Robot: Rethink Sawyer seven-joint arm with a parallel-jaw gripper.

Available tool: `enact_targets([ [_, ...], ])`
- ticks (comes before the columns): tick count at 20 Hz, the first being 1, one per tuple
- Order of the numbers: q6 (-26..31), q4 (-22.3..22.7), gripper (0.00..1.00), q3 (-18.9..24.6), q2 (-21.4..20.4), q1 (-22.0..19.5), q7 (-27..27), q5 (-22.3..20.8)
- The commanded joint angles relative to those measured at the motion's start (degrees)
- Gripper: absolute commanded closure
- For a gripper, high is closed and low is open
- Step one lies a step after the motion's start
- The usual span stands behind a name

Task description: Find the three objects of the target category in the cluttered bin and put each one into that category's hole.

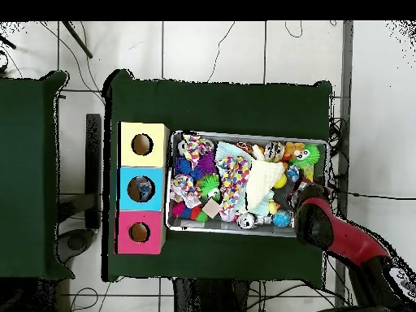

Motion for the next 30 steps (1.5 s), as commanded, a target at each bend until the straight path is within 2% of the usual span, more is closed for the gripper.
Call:
enact_targets([
  [1,1.56,-0.91,0.00,1.34,9.79,0.83,10.98,3.94],
  [14,-1.10,2.24,0.00,-0.57,8.71,3.31,12.01,7.06],
  [22,0.78,-0.06,0.00,2.58,10.22,0.24,9.76,4.46],
  [23,1.09,-0.66,1.00,2.88,10.16,0.19,8.44,3.05],
  [26,1.40,-0.16,1.00,-3.61,9.50,6.13,11.27,10.16],
  [27,2.32,0.08,1.00,-4.26,8.47,7.12,10.41,9.68],
  [30,-1.05,1.25,1.00,-4.48,7.62,6.98,10.96,9.21],
])
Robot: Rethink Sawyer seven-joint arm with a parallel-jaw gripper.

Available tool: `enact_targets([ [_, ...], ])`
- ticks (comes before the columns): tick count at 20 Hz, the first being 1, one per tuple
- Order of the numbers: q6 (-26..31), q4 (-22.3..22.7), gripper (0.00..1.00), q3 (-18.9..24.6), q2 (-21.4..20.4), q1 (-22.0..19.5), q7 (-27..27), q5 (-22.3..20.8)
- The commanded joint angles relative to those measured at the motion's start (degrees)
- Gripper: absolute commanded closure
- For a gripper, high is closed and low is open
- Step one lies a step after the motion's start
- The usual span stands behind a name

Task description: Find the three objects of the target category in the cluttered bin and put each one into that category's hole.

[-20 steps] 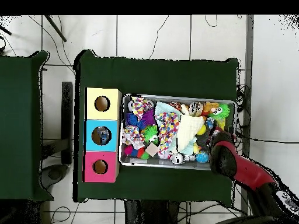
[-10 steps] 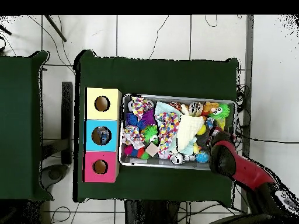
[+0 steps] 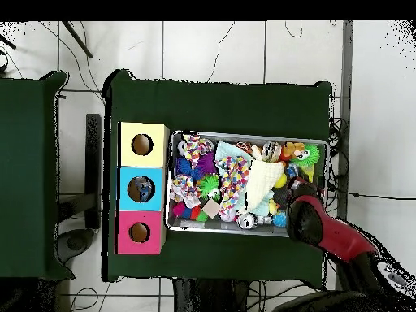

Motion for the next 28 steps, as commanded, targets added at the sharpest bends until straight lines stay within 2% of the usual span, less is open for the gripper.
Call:
enact_targets([
  [1,0.41,0.95,1.00,0.41,6.47,1.43,10.73,2.90],
  [15,1.75,1.39,1.00,1.60,5.12,0.47,9.91,1.78],
  [24,4.21,5.31,1.00,-0.31,-0.42,2.48,10.52,3.02],
  [28,4.34,4.46,1.00,0.45,-0.08,1.83,9.93,2.48],
])
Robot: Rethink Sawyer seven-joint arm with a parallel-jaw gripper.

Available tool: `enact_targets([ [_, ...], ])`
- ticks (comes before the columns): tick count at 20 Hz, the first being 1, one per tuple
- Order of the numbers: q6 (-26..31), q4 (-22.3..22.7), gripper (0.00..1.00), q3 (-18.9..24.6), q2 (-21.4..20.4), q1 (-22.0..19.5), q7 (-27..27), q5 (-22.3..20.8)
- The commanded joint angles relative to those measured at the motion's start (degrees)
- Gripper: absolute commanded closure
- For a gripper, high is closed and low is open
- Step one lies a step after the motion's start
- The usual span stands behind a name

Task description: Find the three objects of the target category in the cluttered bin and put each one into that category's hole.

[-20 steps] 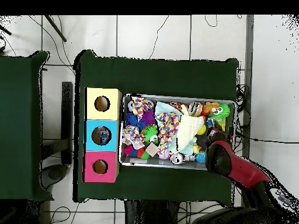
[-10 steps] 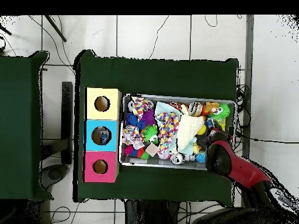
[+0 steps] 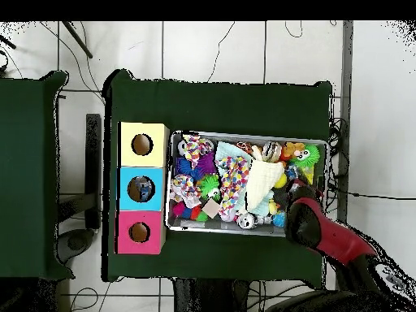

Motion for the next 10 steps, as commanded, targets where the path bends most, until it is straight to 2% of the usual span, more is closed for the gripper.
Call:
enact_targets([
  [1,4.15,2.61,1.00,2.16,1.16,0.41,9.72,1.78],
  [8,2.42,1.74,1.00,3.26,1.90,-0.51,9.53,0.78],
  [9,1.78,1.85,0.00,3.30,1.95,-0.59,9.78,0.72],
  [10,1.40,1.88,0.00,3.31,1.97,-0.58,9.83,0.59],
])
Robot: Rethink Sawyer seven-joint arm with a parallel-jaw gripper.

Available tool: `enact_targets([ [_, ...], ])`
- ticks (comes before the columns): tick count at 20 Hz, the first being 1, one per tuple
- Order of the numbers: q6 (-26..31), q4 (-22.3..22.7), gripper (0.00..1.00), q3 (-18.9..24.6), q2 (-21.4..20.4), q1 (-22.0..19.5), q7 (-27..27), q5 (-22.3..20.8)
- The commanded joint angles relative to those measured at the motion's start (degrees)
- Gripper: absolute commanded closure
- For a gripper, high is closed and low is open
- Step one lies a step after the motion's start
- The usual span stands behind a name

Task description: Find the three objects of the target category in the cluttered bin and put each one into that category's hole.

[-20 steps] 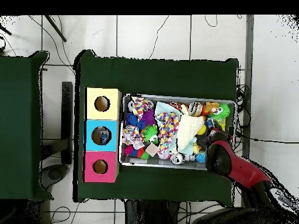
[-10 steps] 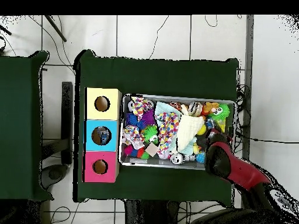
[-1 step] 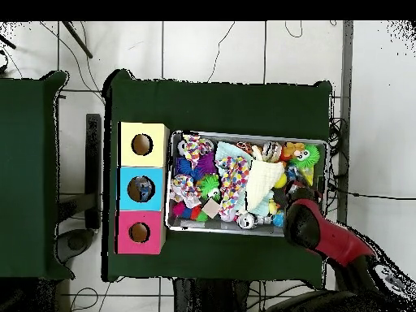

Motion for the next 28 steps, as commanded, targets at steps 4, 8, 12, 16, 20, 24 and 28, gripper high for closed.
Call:
enact_targets([
  [4,1.45,1.41,0.00,3.71,2.06,-0.90,9.60,0.12],
  [8,0.92,1.29,0.00,4.05,2.17,-1.28,9.60,-0.26],
  [12,0.72,1.22,0.00,4.22,2.29,-1.55,9.54,-0.46],
  [16,0.53,1.17,0.00,4.40,2.29,-1.77,9.49,-0.67],
  [20,1.72,-0.20,0.00,5.63,2.90,-2.77,8.64,-1.22],
  [24,1.29,-2.50,0.00,7.25,5.79,-4.28,7.92,-2.24],
  [28,0.19,-3.53,0.00,7.75,7.64,-4.74,7.62,-2.65],
])
